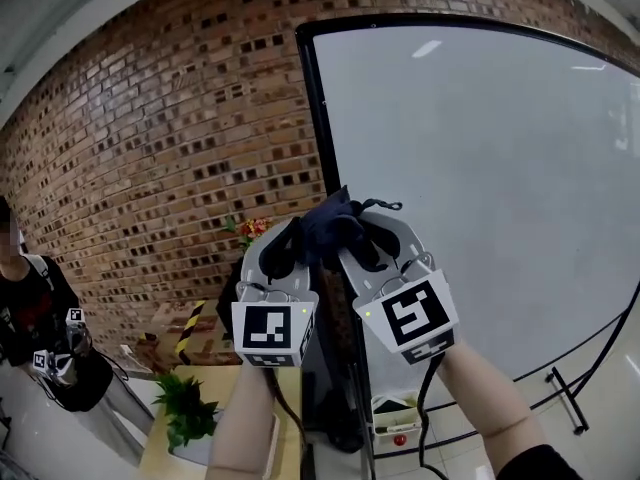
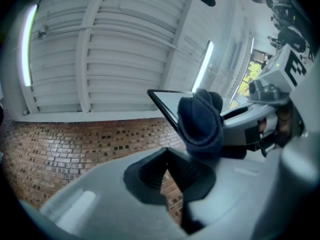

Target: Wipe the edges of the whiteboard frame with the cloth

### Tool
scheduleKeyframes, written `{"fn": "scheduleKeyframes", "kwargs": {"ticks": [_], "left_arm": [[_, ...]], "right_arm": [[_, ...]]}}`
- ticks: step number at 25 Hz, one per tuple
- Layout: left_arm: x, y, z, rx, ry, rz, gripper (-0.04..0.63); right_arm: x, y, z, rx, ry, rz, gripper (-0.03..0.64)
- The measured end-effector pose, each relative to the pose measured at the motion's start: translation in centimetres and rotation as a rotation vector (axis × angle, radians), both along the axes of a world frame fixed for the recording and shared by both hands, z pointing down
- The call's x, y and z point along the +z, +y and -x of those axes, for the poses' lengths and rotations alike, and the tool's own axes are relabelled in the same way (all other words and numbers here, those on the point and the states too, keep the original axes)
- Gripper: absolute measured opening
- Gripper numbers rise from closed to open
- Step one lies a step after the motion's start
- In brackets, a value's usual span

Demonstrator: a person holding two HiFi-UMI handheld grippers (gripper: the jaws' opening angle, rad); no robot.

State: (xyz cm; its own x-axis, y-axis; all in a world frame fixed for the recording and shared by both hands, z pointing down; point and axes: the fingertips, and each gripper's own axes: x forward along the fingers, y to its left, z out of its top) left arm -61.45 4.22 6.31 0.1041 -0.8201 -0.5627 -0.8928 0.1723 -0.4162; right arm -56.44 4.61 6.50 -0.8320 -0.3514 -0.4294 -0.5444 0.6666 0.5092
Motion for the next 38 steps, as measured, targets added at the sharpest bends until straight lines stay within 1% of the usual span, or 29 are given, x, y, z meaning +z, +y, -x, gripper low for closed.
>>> {"fn": "scheduleKeyframes", "kwargs": {"ticks": [4,6,9,13,16,18,23,28,32,35,38], "left_arm": [[-4.2,0.4,-1.3,-0.005,-0.055,-0.042,0.005],[-6.2,0.4,-1.3,-0.028,-0.088,-0.069,0.005],[-8.7,0.2,-1.1,-0.045,-0.108,-0.078,0.005],[-12.3,0.1,-1.0,-0.101,-0.162,-0.103,0.005],[-14.3,0.0,-1.0,-0.101,-0.167,-0.118,0.005],[-15.4,0.0,-1.1,-0.102,-0.173,-0.132,0.005],[-17.4,0.1,-1.4,-0.08,-0.18,-0.167,0.005],[-20.0,-0.1,-1.3,-0.045,-0.165,-0.201,0.005],[-22.1,-0.4,-1.2,-0.033,-0.15,-0.217,0.005],[-23.0,-0.5,-1.4,-0.024,-0.161,-0.23,0.005],[-23.5,0.3,-1.7,-0.02,-0.178,-0.271,0.005]], "right_arm": [[-4.2,-0.2,-0.4,0.002,-0.005,-0.007,0.083],[-6.0,-0.3,-0.5,0.011,-0.005,-0.021,0.083],[-8.3,-0.9,-0.7,0.027,-0.006,-0.035,0.083],[-12.4,-0.5,-0.5,0.054,-0.009,-0.064,0.083],[-14.7,0.1,-0.2,0.101,-0.01,-0.128,0.083],[-15.8,0.2,-0.3,0.116,-0.023,-0.154,0.083],[-17.7,0.1,-0.5,0.095,-0.067,-0.175,0.083],[-20.7,0.4,-0.4,0.121,-0.086,-0.228,0.083],[-23.3,0.3,-0.9,0.124,-0.105,-0.238,0.083],[-24.6,0.1,-1.5,0.141,-0.118,-0.258,0.083],[-25.4,-0.4,-2.2,0.154,-0.128,-0.278,0.083]]}}
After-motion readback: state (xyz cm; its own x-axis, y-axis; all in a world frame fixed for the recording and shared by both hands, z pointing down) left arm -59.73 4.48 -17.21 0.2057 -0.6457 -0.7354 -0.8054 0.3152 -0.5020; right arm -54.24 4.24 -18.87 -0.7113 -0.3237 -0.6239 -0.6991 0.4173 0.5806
